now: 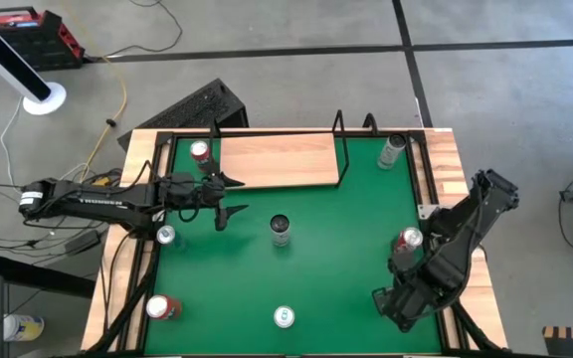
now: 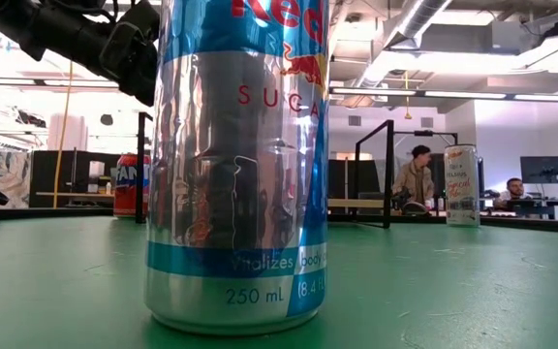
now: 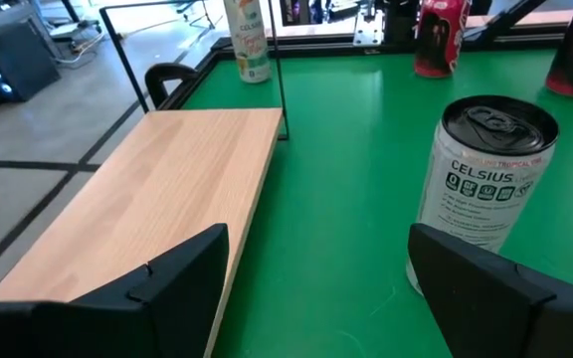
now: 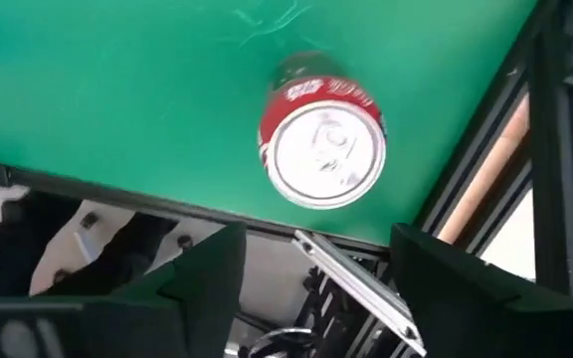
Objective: Place canned beverage on shelf
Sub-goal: Put the bottom red soda can on the shelf
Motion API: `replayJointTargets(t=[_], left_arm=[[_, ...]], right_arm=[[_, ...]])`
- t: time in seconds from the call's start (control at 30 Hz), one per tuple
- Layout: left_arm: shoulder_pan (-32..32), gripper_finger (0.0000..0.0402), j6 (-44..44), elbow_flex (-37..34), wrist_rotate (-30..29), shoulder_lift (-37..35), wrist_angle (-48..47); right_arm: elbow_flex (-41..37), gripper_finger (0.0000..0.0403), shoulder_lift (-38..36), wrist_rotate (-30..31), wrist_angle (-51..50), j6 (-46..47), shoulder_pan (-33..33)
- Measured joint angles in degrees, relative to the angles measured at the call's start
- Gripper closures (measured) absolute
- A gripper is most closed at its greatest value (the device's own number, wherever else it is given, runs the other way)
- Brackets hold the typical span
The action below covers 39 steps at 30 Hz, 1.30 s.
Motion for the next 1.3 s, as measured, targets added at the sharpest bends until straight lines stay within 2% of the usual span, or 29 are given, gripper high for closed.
replayJointTargets(t=[0.2, 0.4, 0.53, 0.63, 0.77, 1.07, 1.3], left_arm=[[0.0, 0.0104, -0.9, 0.0, 0.3, 0.0, 0.0], [0.0, 0.0104, -2.5, 0.0, 0.4, 0.0, -0.2], [0.0, 0.0104, -3.0, 0.0, 0.3, 0.0, -0.2], [0.0, 0.0104, -2.9, 0.0, 0.3, 0.0, -0.2], [0.0, 0.0104, -2.7, 0.0, 0.3, 0.0, -0.3], [0.0, 0.0104, -2.0, 0.0, 0.2, 0.0, -0.7], [0.0, 0.0104, -2.0, 0.0, 0.2, 0.0, -1.6]], right_arm=[[-0.1, 0.0061, 1.0, 0.4, -1.0, -1.6, 0.3], [-0.1, 0.003, 1.8, 1.8, -2.6, -1.7, 0.3], [-4.2, 0.0025, 1.4, 2.6, -0.1, -1.4, -0.3], [-8.3, 0.0025, 1.3, 0.0, 2.8, -1.3, -0.3], [-12.2, 0.0025, 1.3, -0.7, 10.5, -1.2, -0.3], [-18.0, 0.0025, 1.7, -0.5, 17.5, -0.4, -0.3], [-18.9, 0.0025, 1.7, 0.1, 19.2, -0.8, -0.3]])
